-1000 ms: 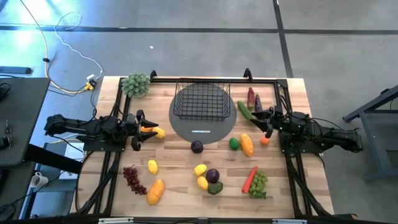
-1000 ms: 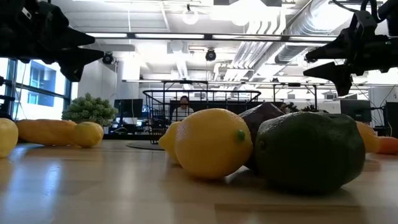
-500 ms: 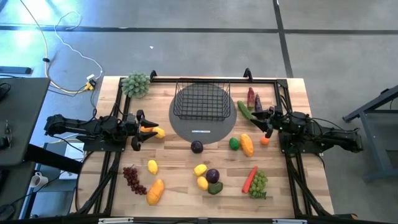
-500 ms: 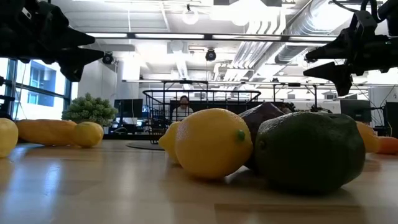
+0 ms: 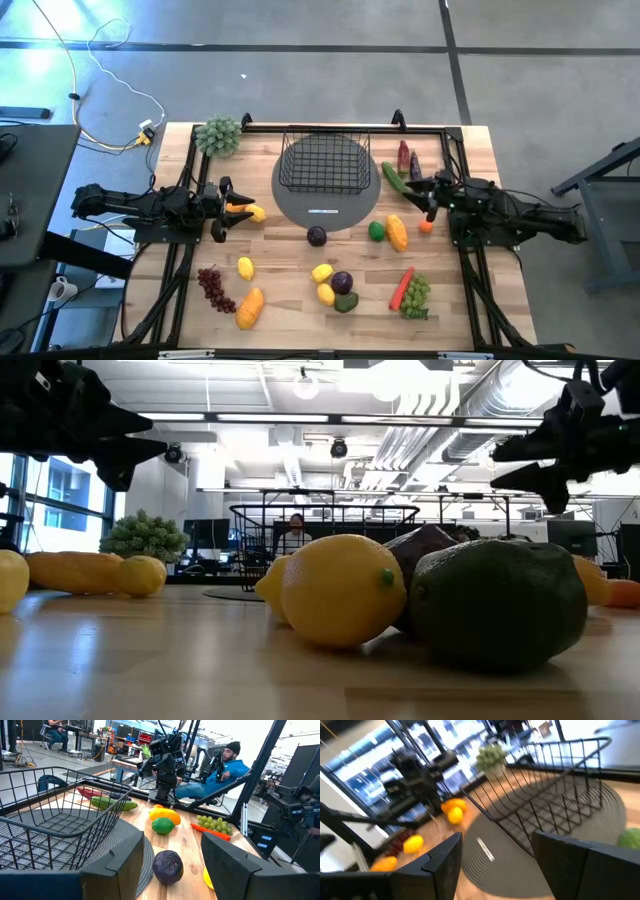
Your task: Build produce basket
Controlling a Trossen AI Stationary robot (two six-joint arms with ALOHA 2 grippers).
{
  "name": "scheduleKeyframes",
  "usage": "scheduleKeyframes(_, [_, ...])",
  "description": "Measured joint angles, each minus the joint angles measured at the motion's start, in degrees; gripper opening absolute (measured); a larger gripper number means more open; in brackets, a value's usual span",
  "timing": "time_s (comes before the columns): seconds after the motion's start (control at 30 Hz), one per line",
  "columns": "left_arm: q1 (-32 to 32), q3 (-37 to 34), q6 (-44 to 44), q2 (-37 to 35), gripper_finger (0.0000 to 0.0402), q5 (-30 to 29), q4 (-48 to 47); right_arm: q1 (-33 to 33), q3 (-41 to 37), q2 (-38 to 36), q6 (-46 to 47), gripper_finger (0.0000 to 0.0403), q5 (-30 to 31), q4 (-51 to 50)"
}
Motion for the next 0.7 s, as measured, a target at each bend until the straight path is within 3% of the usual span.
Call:
scheduleKeyframes(0.3, [0.01,0.0,0.0,-0.01,0.0188,-0.01,0.0,0.0,13.89,14.7,8.74,0.022,-0.6,-18.89])
scheduleKeyframes(0.7, [-0.01,0.0,0.0,0.0,0.0188,-0.01,-0.02,1.0,31.9,37.12,25.43,0.022,-8.1,-38.26])
